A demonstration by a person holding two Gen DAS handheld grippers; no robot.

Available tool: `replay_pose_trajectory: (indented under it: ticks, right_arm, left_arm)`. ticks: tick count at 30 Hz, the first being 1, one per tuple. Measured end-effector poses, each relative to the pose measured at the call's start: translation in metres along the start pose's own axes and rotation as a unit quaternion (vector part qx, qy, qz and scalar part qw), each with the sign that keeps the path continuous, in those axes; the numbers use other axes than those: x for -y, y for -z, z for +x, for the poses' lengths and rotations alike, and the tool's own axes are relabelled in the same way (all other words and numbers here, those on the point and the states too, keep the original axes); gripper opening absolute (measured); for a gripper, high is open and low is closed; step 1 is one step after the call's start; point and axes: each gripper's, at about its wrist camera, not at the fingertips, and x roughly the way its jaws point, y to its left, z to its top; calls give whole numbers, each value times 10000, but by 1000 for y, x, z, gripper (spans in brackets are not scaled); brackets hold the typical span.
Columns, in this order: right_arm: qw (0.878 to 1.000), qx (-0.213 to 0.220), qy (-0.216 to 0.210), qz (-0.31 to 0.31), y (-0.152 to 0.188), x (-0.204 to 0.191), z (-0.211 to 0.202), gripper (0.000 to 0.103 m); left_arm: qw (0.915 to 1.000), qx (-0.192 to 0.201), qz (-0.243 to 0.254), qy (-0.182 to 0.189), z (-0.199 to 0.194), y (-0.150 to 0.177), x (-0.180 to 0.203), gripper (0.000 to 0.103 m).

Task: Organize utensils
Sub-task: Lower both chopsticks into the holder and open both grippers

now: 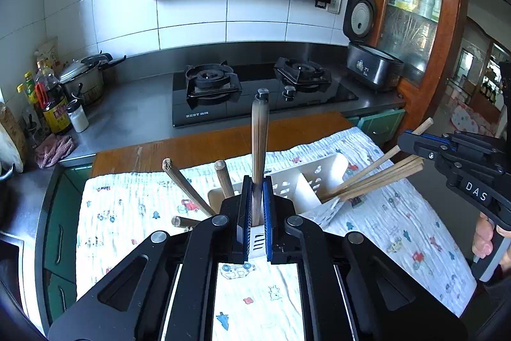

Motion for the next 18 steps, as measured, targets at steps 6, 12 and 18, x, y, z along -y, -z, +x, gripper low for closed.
replay_pose_trajectory:
  ticks: [6,12,18]
  right_arm:
    - [10000,27,20,24,1,1,0,8]
    - [9999,136,80,26,1,2,-12,18]
    - [9995,299,125,1,9,-1,-34,28]
  left_arm:
    - [10000,46,-21,4,-1,2,0,7]
    - [9998,213,-14,-3,-17,2,1,15]
    - [9991,422,-33,-68,-43,11,5,37]
